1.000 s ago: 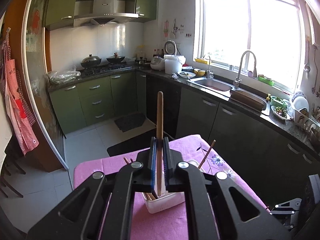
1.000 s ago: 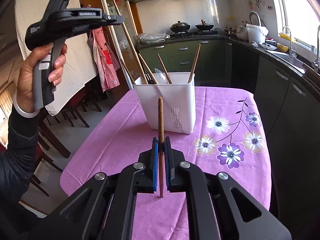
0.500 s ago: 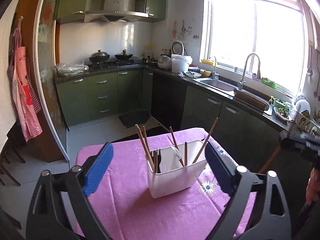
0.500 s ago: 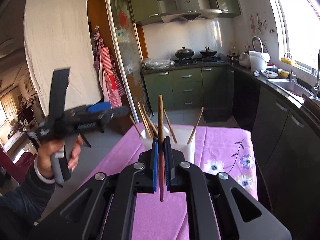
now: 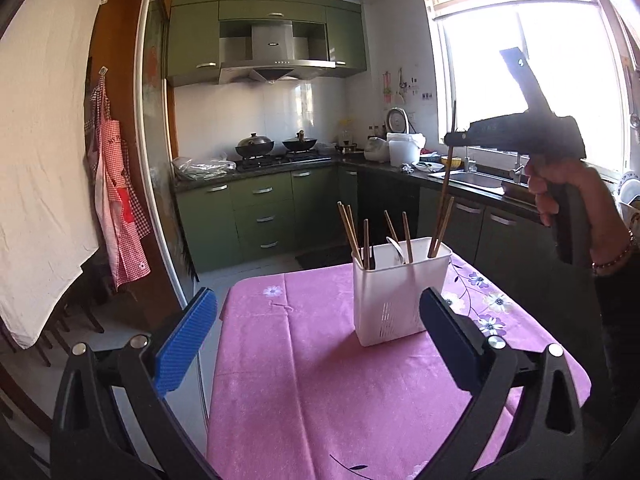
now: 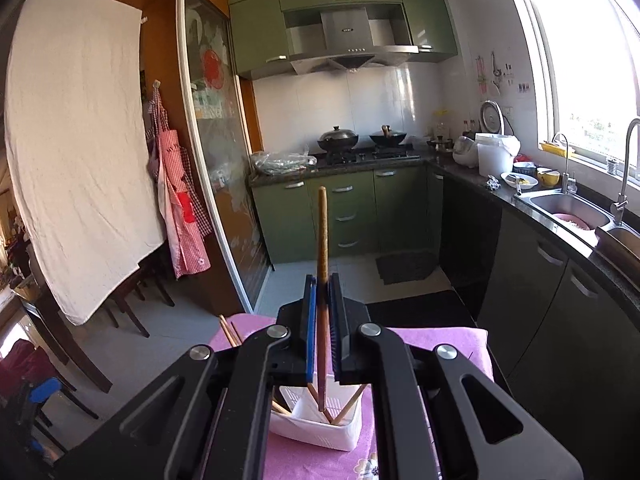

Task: Organize utensils

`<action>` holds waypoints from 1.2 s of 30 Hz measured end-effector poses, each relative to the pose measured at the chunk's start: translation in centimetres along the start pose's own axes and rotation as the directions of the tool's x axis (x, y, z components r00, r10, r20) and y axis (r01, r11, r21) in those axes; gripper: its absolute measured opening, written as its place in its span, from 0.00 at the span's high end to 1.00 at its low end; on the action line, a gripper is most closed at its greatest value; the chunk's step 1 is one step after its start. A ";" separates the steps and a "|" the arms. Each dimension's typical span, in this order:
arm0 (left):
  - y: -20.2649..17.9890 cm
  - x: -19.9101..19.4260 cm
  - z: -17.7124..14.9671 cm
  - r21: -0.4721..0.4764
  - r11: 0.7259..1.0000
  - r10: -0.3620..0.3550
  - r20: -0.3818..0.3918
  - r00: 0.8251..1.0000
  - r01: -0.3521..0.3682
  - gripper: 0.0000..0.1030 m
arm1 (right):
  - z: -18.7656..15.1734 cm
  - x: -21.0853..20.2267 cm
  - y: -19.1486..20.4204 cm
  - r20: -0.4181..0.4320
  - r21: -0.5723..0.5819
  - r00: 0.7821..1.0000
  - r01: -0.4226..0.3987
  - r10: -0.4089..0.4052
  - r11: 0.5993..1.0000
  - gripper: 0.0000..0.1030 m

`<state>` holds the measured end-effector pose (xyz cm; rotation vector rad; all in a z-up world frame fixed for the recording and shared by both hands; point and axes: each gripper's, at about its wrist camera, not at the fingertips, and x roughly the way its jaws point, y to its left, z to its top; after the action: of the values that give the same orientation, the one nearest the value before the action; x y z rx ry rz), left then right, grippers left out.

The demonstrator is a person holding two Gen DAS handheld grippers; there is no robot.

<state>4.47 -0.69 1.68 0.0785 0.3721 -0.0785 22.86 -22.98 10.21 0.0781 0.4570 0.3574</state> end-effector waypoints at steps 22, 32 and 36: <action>1.0 1.5 -3.8 -0.124 0.992 -0.054 -0.113 0.992 0.040 0.06 | -13.2 -6.3 0.4 0.049 -0.008 0.998 -0.028 0.029 1.000 0.33; 1.3 -0.4 -5.3 -0.125 0.992 -0.032 -0.117 0.993 0.018 0.06 | -22.2 -14.2 2.9 0.083 -0.061 0.988 0.138 -0.133 0.988 0.04; 1.6 -1.3 -5.5 -0.137 0.991 -0.023 -0.112 0.993 0.007 0.06 | -23.5 -16.0 3.0 0.097 -0.058 0.982 0.170 -0.164 0.984 0.04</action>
<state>1.44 1.52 -2.89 -0.0552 0.4903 -0.0633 -1.89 -26.00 -3.71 -0.0089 0.3575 0.2024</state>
